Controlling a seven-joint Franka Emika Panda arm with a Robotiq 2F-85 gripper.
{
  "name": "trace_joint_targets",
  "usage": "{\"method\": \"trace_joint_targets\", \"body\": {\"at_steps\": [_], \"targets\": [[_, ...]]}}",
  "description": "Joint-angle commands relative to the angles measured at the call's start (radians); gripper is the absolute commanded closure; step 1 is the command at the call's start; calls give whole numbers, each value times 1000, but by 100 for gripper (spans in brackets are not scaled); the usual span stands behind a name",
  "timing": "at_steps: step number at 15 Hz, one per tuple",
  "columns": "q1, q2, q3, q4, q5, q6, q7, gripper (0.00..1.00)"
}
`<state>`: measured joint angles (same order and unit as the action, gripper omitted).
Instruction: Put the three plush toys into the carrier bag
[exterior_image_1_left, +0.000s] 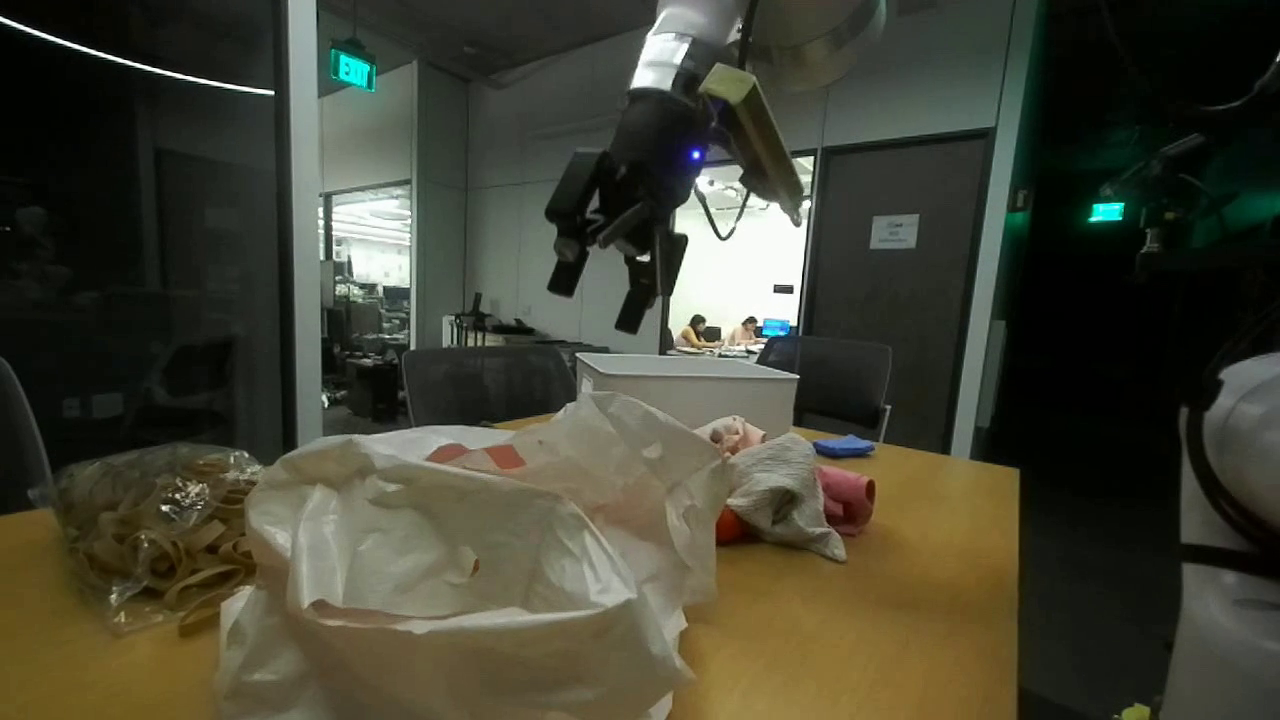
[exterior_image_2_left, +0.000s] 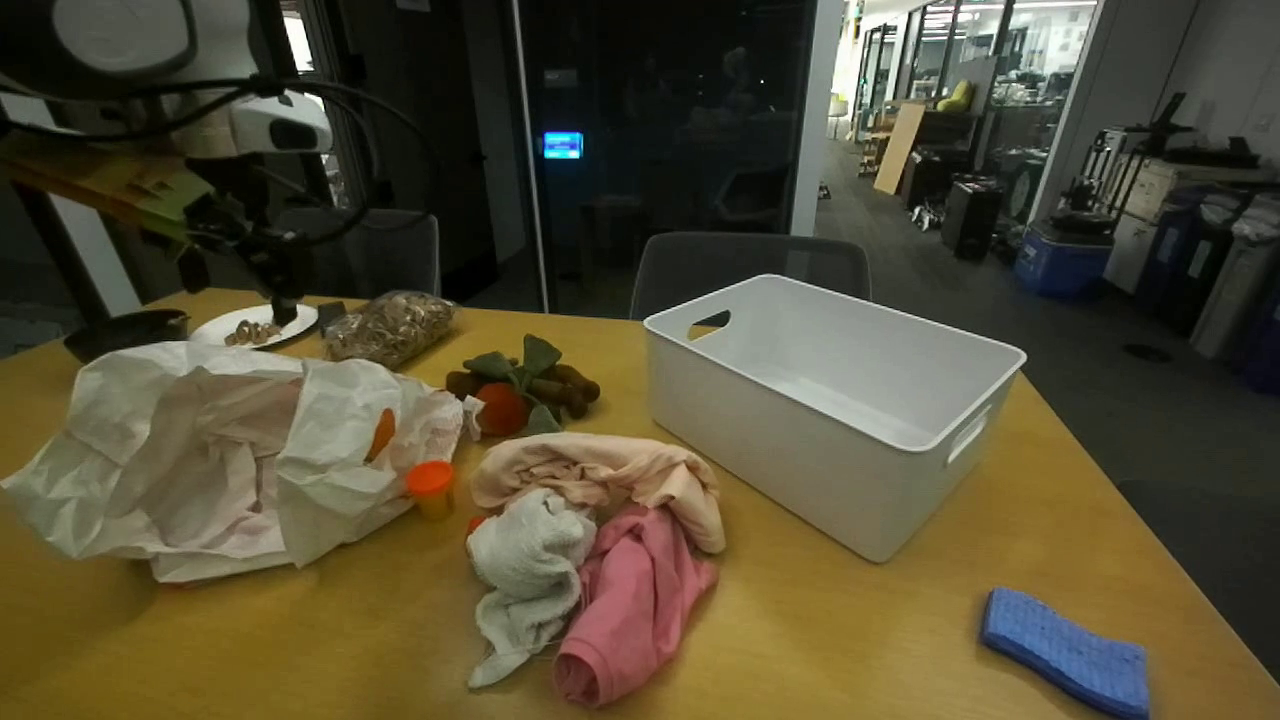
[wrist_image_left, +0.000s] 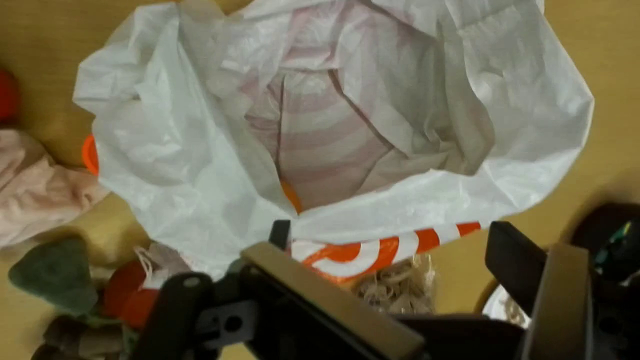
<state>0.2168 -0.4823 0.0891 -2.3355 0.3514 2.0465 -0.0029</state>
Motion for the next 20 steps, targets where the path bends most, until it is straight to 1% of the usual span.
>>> {"method": "trace_joint_targets", "body": {"at_steps": [1, 3, 4, 8, 9, 11, 13, 16, 19, 20], "targets": [[-35, 19, 12, 20, -3, 169, 4, 0], [-60, 66, 31, 38, -65, 225, 37, 0], [-34, 14, 6, 3, -31, 169, 6, 0], [-35, 27, 14, -17, -30, 178, 20, 0], [-42, 43, 24, -18, -48, 209, 27, 0], [-61, 98, 34, -5, -82, 265, 37, 0], [-78, 161, 29, 24, -114, 299, 55, 0], [-117, 280, 22, 67, -195, 404, 62, 0], [-150, 383, 12, 121, -285, 443, 83, 0], [-154, 427, 7, 153, -303, 439, 83, 0]]}}
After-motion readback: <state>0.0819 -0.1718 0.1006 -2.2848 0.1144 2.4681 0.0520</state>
